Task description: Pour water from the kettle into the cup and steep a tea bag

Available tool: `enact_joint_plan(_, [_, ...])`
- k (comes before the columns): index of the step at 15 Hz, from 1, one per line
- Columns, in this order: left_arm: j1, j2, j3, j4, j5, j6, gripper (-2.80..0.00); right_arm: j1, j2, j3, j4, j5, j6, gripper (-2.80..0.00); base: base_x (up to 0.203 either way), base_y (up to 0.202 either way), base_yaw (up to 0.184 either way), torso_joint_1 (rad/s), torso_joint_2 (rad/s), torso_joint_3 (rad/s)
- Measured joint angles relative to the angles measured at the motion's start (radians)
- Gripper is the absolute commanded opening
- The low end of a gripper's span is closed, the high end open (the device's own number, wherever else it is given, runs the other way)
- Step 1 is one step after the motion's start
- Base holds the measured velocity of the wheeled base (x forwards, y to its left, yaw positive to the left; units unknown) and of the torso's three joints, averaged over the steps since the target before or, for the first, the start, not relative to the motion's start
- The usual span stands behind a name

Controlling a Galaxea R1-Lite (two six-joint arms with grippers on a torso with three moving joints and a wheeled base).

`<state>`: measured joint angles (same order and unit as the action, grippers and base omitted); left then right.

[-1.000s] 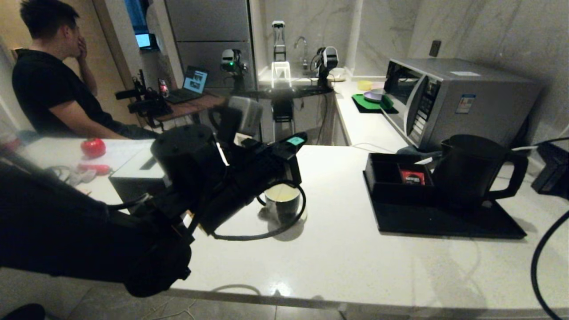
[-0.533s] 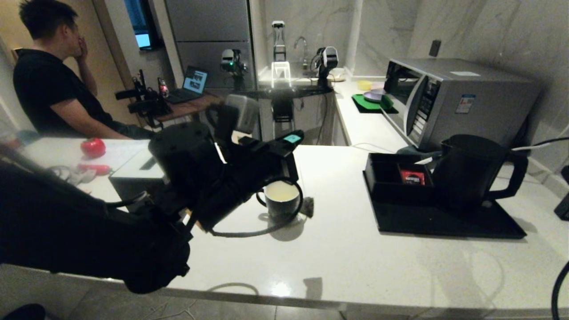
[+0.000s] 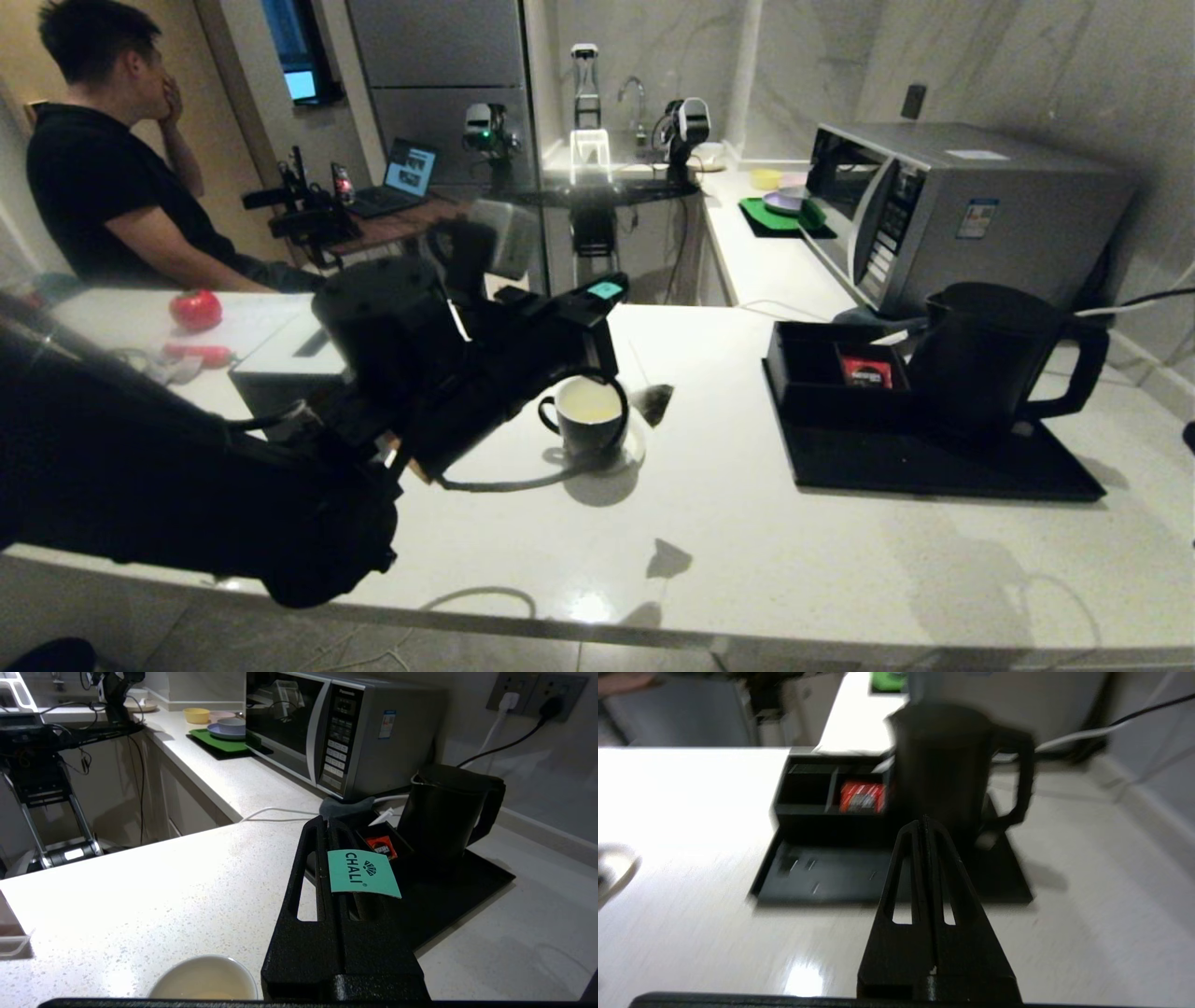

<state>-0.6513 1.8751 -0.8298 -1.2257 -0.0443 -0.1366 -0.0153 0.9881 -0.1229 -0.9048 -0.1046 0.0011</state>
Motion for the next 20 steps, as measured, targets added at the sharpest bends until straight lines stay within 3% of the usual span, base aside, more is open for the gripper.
enact_joint_plan(6, [-0.001, 0.025, -0.009, 0.000, -0.001, 0.000, -2.80, 0.001, -0.197, 0.026, 0.266, 0.180, 0.001, -2.80, 0.000, 0.000, 0.000, 0.000, 0.00, 0.000])
enact_joint_plan(11, [-0.001, 0.055, -0.025, 0.000, 0.000, 0.000, -2.80, 0.006, -0.339, 0.025, 0.475, 0.268, 0.001, -2.80, 0.000, 0.000, 0.000, 0.000, 0.00, 0.000])
enact_joint_plan(17, [-0.003, 0.087, -0.049, 0.000, 0.001, 0.000, -2.80, 0.012, -0.547, 0.031, 0.754, 0.283, -0.001, -2.80, 0.000, 0.000, 0.000, 0.000, 0.00, 0.000])
enact_joint_plan(20, [-0.002, 0.095, -0.050, 0.000, 0.001, -0.001, -2.80, 0.012, -0.638, 0.085, 0.827, 0.244, -0.010, -2.80, 0.000, 0.000, 0.000, 0.000, 0.00, 0.000])
